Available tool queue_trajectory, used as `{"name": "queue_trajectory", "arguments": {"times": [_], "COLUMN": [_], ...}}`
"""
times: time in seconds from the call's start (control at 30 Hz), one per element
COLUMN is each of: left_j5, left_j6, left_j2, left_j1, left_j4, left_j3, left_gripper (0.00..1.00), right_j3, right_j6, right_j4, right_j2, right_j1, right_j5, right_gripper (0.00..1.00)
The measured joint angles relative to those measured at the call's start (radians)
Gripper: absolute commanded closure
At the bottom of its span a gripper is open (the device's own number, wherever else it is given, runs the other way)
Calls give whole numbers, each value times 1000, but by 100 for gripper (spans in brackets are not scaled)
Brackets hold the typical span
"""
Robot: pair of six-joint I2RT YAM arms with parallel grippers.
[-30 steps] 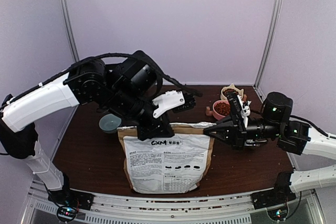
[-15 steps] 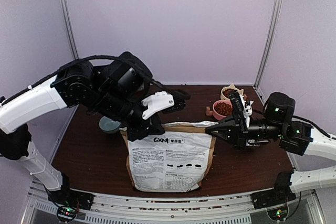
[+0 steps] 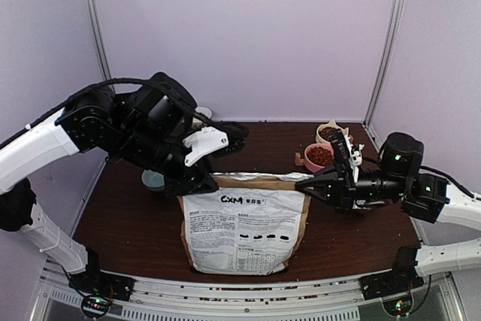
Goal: Serve the pet food
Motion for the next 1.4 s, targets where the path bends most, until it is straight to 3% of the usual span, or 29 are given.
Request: {"name": "queue_trajectory", "arguments": {"times": [0.07,0.17,0.3,0.33,0.37,0.43,0.5,0.67,0.73,0.83,0.87,0.9,0.97,1.13,1.4], "left_j5": [-13,-23,-21,-19,-18,-13,-15,27,35,44,44,45,48,116,257], "left_j6": [-3,-8,1,2,1,0,2,-3,-3,-3,-4,-3,0,-16,-19], "left_j2": [-11,-26,-39,-39,-40,-42,-47,-54,-54,-53,-53,-53,-48,14,230], "left_j1": [15,24,27,29,30,31,36,50,50,51,51,51,52,54,12], "left_j4": [-18,-32,-39,-39,-37,-38,-48,-66,-66,-66,-66,-66,-65,-51,55], "left_j3": [0,0,-9,-10,-11,-12,-12,-12,-12,-12,-12,-12,-10,60,272], "left_gripper": [69,99,100,97,86,80,100,100,100,100,88,70,48,42,40], "right_j3": [0,0,0,0,0,0,0,13,19,20,20,20,21,20,6], "right_j6": [0,0,-1,-1,-1,-2,-2,-10,-18,-21,-27,-23,-21,-10,10], "right_j4": [-3,-3,-3,-3,-3,-4,-8,-34,-43,-51,-51,-52,-52,-53,-40], "right_j2": [-1,-1,-2,-2,-2,-2,-2,4,11,13,13,13,10,5,-5], "right_j1": [0,0,0,0,0,0,-1,-1,-2,-2,-2,-2,-1,-1,-1], "right_j5": [2,7,16,17,18,19,19,20,20,20,20,20,18,15,13], "right_gripper": [100,100,100,100,100,98,79,69,70,87,93,98,100,100,100]}}
